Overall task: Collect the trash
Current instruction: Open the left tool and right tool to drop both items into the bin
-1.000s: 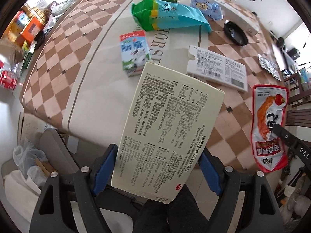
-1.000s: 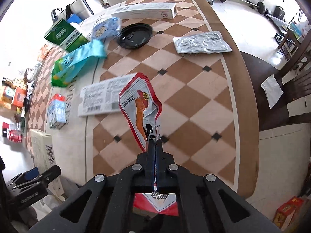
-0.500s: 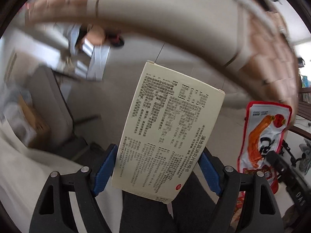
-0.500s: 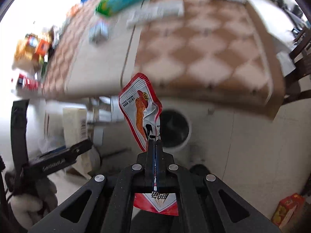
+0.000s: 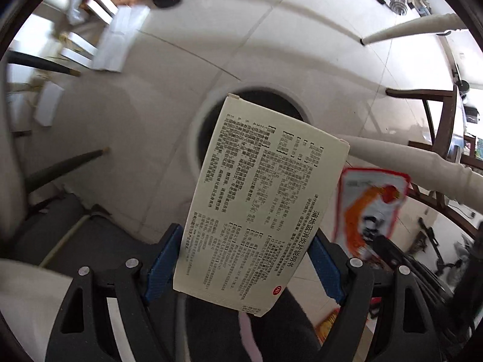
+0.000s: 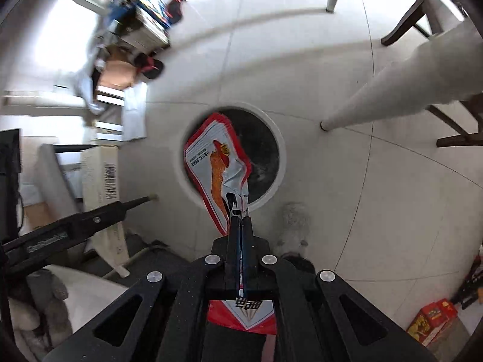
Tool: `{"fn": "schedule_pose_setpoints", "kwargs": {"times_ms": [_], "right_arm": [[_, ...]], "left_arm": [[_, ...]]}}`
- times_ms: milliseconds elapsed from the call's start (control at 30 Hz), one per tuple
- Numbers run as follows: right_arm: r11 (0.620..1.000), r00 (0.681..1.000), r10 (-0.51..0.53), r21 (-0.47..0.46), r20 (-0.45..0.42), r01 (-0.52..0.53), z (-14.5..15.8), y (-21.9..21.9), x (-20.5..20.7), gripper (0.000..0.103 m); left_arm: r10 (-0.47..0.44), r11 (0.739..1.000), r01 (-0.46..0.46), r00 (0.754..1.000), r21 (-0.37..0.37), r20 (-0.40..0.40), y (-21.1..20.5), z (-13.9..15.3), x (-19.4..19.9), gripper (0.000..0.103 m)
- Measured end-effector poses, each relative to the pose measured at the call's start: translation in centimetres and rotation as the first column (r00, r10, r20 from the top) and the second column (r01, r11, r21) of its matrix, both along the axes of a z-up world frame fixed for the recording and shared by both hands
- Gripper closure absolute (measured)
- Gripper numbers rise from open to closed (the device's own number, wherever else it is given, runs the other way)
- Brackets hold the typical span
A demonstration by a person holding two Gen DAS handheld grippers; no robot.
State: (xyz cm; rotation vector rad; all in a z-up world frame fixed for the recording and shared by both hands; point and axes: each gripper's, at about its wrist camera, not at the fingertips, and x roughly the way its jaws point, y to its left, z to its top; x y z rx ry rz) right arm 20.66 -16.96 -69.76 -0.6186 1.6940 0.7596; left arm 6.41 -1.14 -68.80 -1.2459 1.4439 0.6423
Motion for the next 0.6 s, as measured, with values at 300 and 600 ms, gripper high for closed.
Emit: {"fn": "schedule_pose_setpoints", "kwargs": {"times_ms": [300,600], "right_arm": [[0.999,0.999,0.002,-0.045,-0.033,-0.004,-11.1,1.6,1.6,0.103],[0.999,0.994,-0.011,-0.051,-0.108,0.006,-16.8,2.0,1.8,0.1]], "left_arm": [[0.029,0.992,-0.023,0.998,-0.121,0.047,1.1,-8.2,1.1,0.021],[0.021,0.996,-0.021,1.0,-0.091,-0.003,0.2,-7.8,-0.1,0.013]]}}
